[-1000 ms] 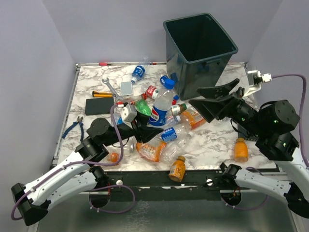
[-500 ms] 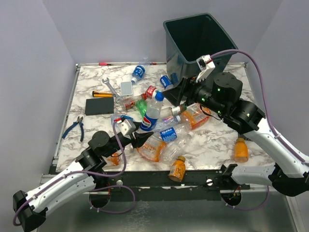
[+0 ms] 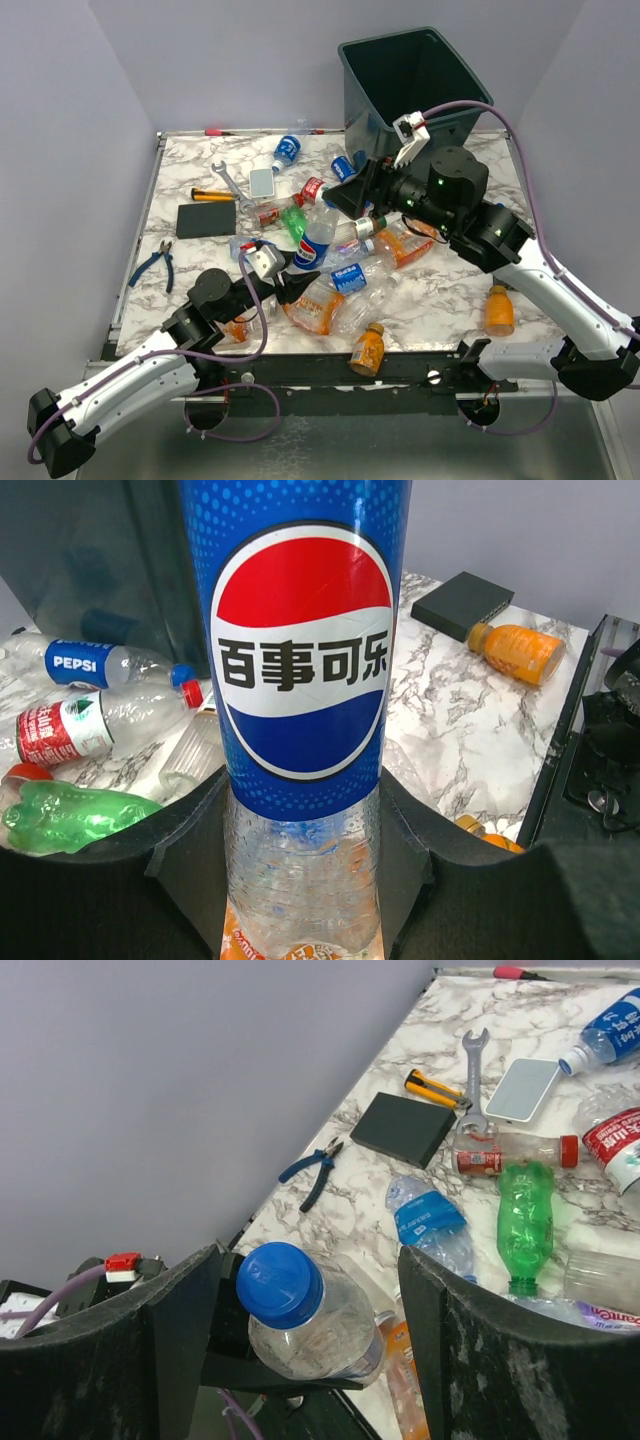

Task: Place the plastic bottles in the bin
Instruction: Place the plastic bottle in the trash bin.

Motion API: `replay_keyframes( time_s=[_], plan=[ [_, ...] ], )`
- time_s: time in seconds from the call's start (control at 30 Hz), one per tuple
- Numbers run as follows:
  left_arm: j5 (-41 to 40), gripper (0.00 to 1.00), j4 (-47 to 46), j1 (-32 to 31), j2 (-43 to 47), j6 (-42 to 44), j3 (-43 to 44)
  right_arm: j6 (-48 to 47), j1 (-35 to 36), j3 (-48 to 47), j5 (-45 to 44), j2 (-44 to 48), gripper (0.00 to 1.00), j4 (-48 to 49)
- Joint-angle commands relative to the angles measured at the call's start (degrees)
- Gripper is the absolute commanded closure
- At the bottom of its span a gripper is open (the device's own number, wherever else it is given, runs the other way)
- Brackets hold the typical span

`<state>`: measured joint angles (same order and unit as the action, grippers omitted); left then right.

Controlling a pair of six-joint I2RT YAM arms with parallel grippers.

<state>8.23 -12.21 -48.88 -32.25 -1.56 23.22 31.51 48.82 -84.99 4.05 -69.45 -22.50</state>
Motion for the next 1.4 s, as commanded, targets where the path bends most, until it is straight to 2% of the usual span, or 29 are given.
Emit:
replay_keyframes(
  time_s=[0.0,0.17,0.43,0.5,0.53,0.57,0.67,0.7,0.9,1.07,1.13,1.27,1.37],
  plan=[
    [0.23,0.78,-2.02,-0.39,0.20,-0.72,0.07,0.76,0.40,0.81,1.66,-1.46,0.30,1.08],
    [0.27,0.78,-2.04,-0.34,0.38,-0.97,-0.02,0.65,0.40,1.04,1.31,-2.73,0.49,0.09],
    [0.54,0.78,-2.28,-0.38,-0.24,-1.64,0.07,0.11,0.40,0.16,1.33,-3.75,0.68,-1.69],
    [0.64,0.76,-2.29,-0.39,-0.37,-1.84,0.07,-0.35,0.40,0.37,1.18,-3.57,0.80,-2.16],
    [0.63,0.75,-2.29,-0.36,-0.43,-1.93,0.11,-0.87,0.40,0.66,1.42,-3.27,0.91,-2.19],
    [0.60,0.69,-2.38,-0.34,-0.37,-2.06,0.14,-1.32,0.40,1.08,1.67,-2.93,0.98,-2.12],
    [0.07,0.27,-2.40,-0.34,-0.21,-3.01,0.17,-2.11,0.40,2.34,1.45,-1.30,0.99,-1.82],
    [-0.60,0.03,-2.53,-0.34,0.25,-3.41,0.16,-2.37,0.40,2.33,0.50,-0.57,0.99,-2.03],
    [-11.28,0.01,-3.48,-0.36,5.58,-4.85,-0.56,-7.05,0.40,-4.25,-7.30,4.04,0.99,-5.06],
    [-21.81,0.01,-6.92,-0.38,11.31,-6.01,-2.83,-12.35,0.40,-10.21,-13.70,9.17,0.99,-2.96],
    [-22.63,0.01,-6.86,-0.34,12.09,-5.41,-3.05,-14.45,0.40,-8.67,-15.92,12.73,0.99,2.42],
    [-20.66,0.01,-4.33,-0.26,10.54,-3.83,-1.74,-18.91,0.40,-1.19,-21.64,20.13,0.99,20.45],
    [-17.96,0.01,-1.27,-0.27,7.24,-3.16,0.30,-24.57,0.40,-0.76,-27.17,19.76,0.99,27.29]
  ],
)
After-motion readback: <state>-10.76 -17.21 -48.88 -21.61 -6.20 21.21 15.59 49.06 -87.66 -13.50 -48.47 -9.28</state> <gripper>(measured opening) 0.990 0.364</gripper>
